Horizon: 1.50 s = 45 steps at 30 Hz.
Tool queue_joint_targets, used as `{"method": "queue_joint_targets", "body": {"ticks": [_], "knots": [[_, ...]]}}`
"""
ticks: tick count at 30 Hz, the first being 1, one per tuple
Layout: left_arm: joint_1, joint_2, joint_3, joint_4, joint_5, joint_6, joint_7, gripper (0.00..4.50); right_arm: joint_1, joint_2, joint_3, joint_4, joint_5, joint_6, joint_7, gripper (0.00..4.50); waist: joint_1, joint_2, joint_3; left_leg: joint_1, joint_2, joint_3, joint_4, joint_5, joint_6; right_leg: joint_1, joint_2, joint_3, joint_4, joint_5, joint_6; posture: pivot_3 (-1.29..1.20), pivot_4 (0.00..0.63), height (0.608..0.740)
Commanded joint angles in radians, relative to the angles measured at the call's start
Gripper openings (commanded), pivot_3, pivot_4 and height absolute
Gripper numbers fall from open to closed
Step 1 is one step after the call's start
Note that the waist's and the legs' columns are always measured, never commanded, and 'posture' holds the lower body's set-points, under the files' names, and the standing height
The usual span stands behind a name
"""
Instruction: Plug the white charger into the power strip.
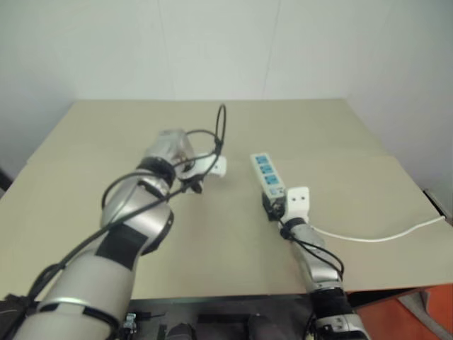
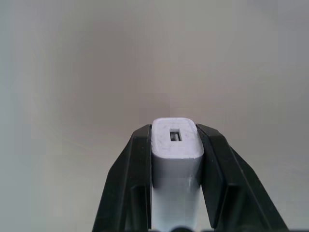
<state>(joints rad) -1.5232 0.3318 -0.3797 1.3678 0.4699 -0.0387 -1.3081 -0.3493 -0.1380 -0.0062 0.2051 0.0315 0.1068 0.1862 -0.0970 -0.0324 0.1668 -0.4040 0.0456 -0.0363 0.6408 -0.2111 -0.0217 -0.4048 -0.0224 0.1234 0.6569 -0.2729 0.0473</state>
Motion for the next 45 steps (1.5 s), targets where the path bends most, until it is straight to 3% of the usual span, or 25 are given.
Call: {"method": "queue_joint_targets", "body": {"ticks": [1,6,8,11,15,19,22,29,45], "knots": [[-0.069,0.078,0.158,-0.079,-0.172,-0.030,-0.139,1.01,-0.024,-0.072,0.014,0.028,0.062,0.006,0.186,3.39,-0.002,0.000,0.000,0.000,0.000,0.000,0.000,0.000,0.000,0.000,0.000,0.000,0.000,0.000,0.000,0.00,0.150,0.740],[-0.045,0.143,0.309,-0.140,-0.339,-0.009,-0.229,1.01,-0.122,-0.196,0.057,0.099,0.111,-0.007,0.476,3.39,-0.005,0.001,0.001,0.002,0.000,0.000,0.000,0.000,0.000,0.001,0.000,0.000,0.001,0.000,0.000,0.00,0.150,0.740],[0.000,0.152,0.417,-0.168,-0.460,0.036,-0.253,1.01,-0.209,-0.243,0.114,0.157,0.117,-0.027,0.662,3.39,-0.009,0.002,0.001,0.003,0.000,0.000,0.000,0.000,0.000,0.001,0.000,0.000,0.003,0.000,0.000,0.00,0.150,0.740],[0.075,0.148,0.500,-0.227,-0.568,0.076,-0.278,1.01,-0.294,-0.248,0.157,0.218,0.137,-0.059,0.824,3.39,-0.023,0.002,0.001,0.005,0.000,0.000,0.001,0.000,0.000,0.001,0.000,0.001,0.006,0.000,0.001,0.00,0.150,0.740],[0.228,0.176,0.438,-0.414,-0.734,0.210,-0.306,1.01,-0.380,-0.198,0.196,0.311,0.150,-0.098,0.976,3.39,-0.032,0.002,0.001,0.005,0.001,-0.002,0.001,0.000,0.000,0.001,0.001,0.000,0.007,0.004,-0.007,0.00,0.150,0.740],[0.411,0.234,0.321,-0.606,-0.871,0.215,-0.306,1.01,-0.396,-0.140,0.229,0.396,0.148,-0.167,1.087,3.39,-0.032,0.002,0.001,0.004,0.001,-0.003,0.002,0.000,0.000,0.001,0.000,-0.002,0.008,0.004,-0.007,0.00,0.150,0.740],[0.520,0.292,0.250,-0.709,-1.016,0.274,-0.306,1.01,-0.386,-0.110,0.255,0.458,0.111,-0.232,1.105,3.39,-0.032,0.003,0.001,0.004,0.002,-0.004,0.001,0.000,0.000,0.001,0.000,-0.002,0.010,0.005,-0.008,0.00,0.150,0.740],[0.632,0.354,0.118,-0.746,-1.151,0.236,-0.306,1.01,-0.365,-0.096,0.253,0.504,0.094,-0.278,1.116,3.39,-0.021,0.003,0.001,0.008,0.001,-0.006,0.003,0.001,-0.001,0.005,0.000,-0.004,0.008,0.005,-0.008,0.00,0.150,0.740],[0.617,0.291,0.000,-0.622,-1.255,0.143,-0.306,1.01,-0.344,-0.098,0.262,0.551,0.068,-0.296,1.112,3.39,-0.021,0.003,0.001,0.014,0.001,-0.006,0.003,0.001,-0.001,0.013,0.001,-0.004,0.006,0.004,-0.008,0.00,0.150,0.740]]}}
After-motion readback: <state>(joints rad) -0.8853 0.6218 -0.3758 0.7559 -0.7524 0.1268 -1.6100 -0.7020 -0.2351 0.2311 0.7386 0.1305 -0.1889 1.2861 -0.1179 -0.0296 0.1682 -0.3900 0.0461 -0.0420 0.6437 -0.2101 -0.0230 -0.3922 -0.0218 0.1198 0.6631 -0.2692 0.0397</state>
